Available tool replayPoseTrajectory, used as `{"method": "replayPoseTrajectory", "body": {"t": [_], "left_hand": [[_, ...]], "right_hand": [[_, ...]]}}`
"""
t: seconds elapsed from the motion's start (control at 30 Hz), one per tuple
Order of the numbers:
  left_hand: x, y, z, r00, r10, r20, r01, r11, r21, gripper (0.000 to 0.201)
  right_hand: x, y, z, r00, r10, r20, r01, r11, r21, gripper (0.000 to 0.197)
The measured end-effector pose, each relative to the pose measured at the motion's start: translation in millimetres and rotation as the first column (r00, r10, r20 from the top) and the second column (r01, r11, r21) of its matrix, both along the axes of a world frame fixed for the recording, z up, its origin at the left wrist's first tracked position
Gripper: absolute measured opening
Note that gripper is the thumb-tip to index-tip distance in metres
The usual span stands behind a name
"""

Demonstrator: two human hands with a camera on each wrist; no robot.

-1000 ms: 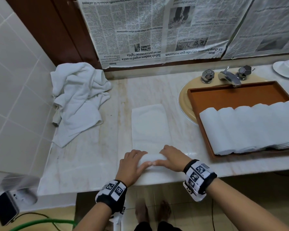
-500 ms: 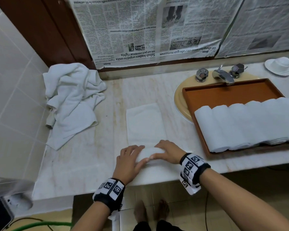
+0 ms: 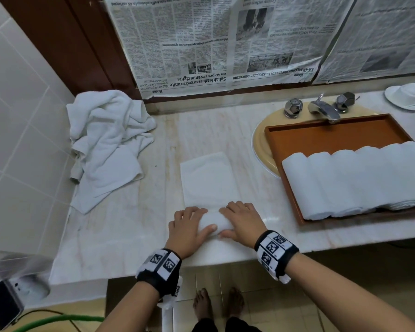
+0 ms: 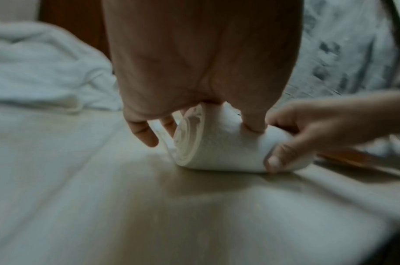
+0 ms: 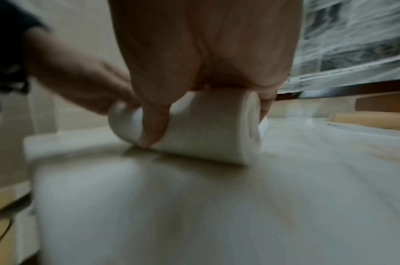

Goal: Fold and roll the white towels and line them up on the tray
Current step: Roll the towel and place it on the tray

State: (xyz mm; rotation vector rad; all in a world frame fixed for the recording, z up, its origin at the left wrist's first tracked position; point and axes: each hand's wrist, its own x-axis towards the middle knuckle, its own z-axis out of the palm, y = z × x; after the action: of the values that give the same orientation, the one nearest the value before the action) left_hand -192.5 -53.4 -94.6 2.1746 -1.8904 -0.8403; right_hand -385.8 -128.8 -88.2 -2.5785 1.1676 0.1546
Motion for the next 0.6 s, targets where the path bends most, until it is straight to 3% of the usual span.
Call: {"method": "replayPoseTrajectory", "body": {"t": [0.07, 0.17, 0.37, 0.4, 0.47, 0.53, 0.6], "left_hand": [[-3.7, 9.4, -2.2, 0.992, -0.035, 0.122, 0.05, 0.992, -0.117, 0.076], [-7.9, 21.5, -7.4, 0.985, -0.036, 0.167, 0.058, 0.99, -0.131, 0.076], [-3.1, 26.6, -10.8, 0.999, -0.029, 0.019, 0.031, 0.996, -0.088, 0.078], [-2.3, 24.4, -9.3, 1.0, -0.024, -0.007, 0.024, 0.998, -0.059, 0.085], [-0.6, 17.2, -6.9, 0.999, -0.027, -0.033, 0.026, 1.0, -0.004, 0.096], [1.4, 8.5, -4.1, 0.998, -0.014, -0.06, 0.018, 0.998, 0.063, 0.093], [3.2, 1.1, -1.6, 0.994, 0.024, -0.104, -0.011, 0.992, 0.123, 0.084]], "right_hand": [[3.8, -8.2, 8.9, 0.999, -0.014, -0.033, 0.017, 0.996, 0.087, 0.065], [4.6, -10.3, 12.7, 0.994, -0.007, -0.105, 0.028, 0.979, 0.201, 0.066], [-7.1, -10.7, 18.9, 0.997, -0.077, 0.006, 0.063, 0.857, 0.511, 0.059], [-9.1, -10.2, 20.0, 0.995, -0.09, 0.04, 0.057, 0.861, 0.505, 0.062], [-13.6, -4.7, 17.2, 0.992, -0.081, 0.095, 0.048, 0.949, 0.313, 0.069], [-17.0, 5.4, 9.2, 0.998, 0.007, 0.066, -0.009, 1.0, 0.03, 0.071], [-17.2, 14.3, 0.6, 0.998, 0.056, 0.018, -0.054, 0.994, -0.092, 0.072]]}}
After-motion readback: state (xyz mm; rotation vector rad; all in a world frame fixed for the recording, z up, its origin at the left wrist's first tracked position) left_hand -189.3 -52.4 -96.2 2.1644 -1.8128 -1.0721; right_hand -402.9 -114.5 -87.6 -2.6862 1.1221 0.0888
